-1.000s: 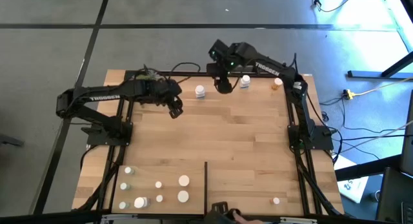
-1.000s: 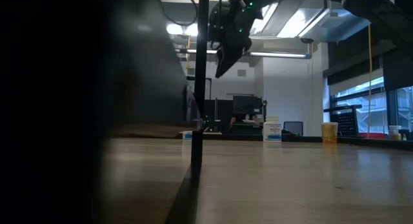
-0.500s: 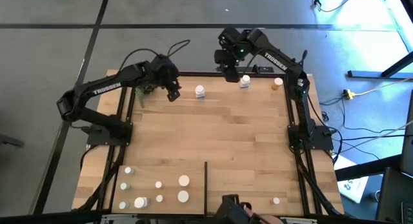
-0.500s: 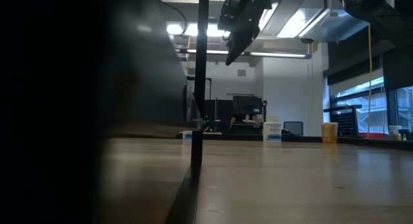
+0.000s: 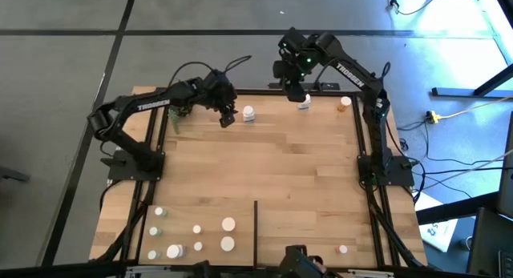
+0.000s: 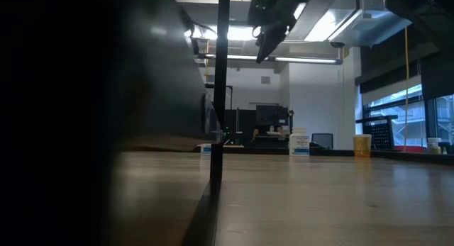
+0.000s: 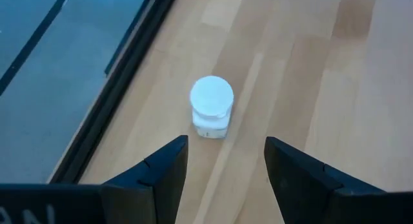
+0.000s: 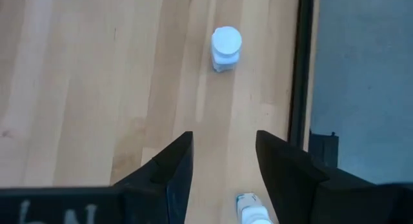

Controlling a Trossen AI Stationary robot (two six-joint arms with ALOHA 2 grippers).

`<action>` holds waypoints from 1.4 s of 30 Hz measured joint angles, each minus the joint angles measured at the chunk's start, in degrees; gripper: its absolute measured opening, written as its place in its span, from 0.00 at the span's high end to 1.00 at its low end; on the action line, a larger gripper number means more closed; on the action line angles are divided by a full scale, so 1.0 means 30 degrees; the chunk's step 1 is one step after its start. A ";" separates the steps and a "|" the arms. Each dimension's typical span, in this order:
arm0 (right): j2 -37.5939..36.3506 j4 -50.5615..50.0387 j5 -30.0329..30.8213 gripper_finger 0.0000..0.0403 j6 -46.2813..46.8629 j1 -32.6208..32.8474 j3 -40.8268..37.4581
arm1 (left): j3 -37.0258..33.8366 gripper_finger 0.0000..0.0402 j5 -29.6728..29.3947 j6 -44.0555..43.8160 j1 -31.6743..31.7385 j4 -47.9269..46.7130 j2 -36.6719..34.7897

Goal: Pick and place medicine bottles onto shelf by color
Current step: Put the left white pill bottle on the shelf aligned with the other white pill bottle

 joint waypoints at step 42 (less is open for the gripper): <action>-0.0270 0.1227 0.1392 0.58 -0.1050 -0.0308 -0.0022 | -0.0022 0.51 -0.0629 -0.0047 -0.1058 0.3692 0.3274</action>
